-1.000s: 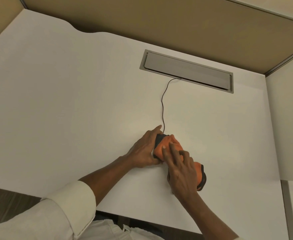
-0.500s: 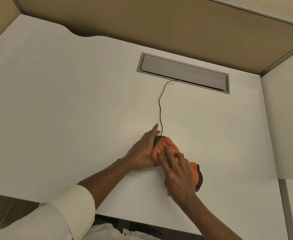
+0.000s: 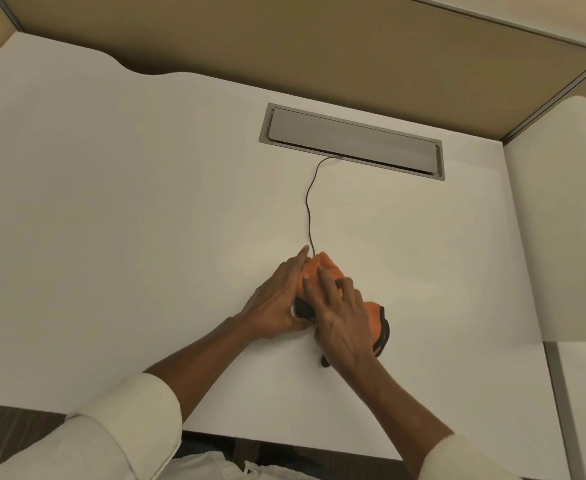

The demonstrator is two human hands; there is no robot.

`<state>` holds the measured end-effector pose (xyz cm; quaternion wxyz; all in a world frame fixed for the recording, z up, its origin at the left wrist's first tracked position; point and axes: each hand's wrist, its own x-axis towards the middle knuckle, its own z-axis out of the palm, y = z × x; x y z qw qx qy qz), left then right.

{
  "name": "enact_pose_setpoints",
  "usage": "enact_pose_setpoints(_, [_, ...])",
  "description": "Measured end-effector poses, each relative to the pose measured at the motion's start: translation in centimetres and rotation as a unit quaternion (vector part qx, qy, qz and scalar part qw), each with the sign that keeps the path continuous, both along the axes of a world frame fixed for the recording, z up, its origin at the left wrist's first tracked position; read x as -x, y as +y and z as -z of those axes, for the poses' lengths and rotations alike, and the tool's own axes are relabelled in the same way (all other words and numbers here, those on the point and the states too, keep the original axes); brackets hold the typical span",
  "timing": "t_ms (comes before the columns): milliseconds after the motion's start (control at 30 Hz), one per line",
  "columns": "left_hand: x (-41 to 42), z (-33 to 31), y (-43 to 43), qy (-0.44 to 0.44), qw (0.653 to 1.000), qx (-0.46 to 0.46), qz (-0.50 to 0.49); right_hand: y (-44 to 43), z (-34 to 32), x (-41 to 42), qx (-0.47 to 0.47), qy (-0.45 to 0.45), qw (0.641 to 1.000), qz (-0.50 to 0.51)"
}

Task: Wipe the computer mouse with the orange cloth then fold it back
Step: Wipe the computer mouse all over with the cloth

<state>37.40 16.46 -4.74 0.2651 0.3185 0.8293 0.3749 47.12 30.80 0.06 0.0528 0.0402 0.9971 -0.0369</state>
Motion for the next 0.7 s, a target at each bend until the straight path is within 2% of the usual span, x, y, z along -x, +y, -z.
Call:
enact_pose_setpoints(100, [-0.1, -0.2, -0.1, -0.011, 1.000, 0.001, -0.005, -0.1, 1.4, -4.4, 0.007, 0.028, 0.999, -0.026])
enact_pose_setpoints(200, [-0.2, -0.3, -0.2, -0.011, 1.000, -0.001, -0.008, 0.2, 2.1, -6.4, 0.021, 0.021, 1.000, 0.007])
enact_pose_setpoints(333, [-0.2, 0.0, -0.1, 0.009, 1.000, 0.011, 0.001, 1.2, 1.7, -3.1, 0.024, 0.022, 0.998, 0.056])
enact_pose_setpoints(500, [-0.1, 0.6, 0.0, 0.023, 1.000, 0.013, 0.002, 1.9, 0.5, 1.4, 0.076, -0.007, 0.991, 0.111])
enact_pose_setpoints(700, [-0.1, 0.3, 0.0, 0.021, 0.999, 0.022, 0.009, -1.0, 1.4, -2.3, 0.096, 0.007, 0.985, 0.141])
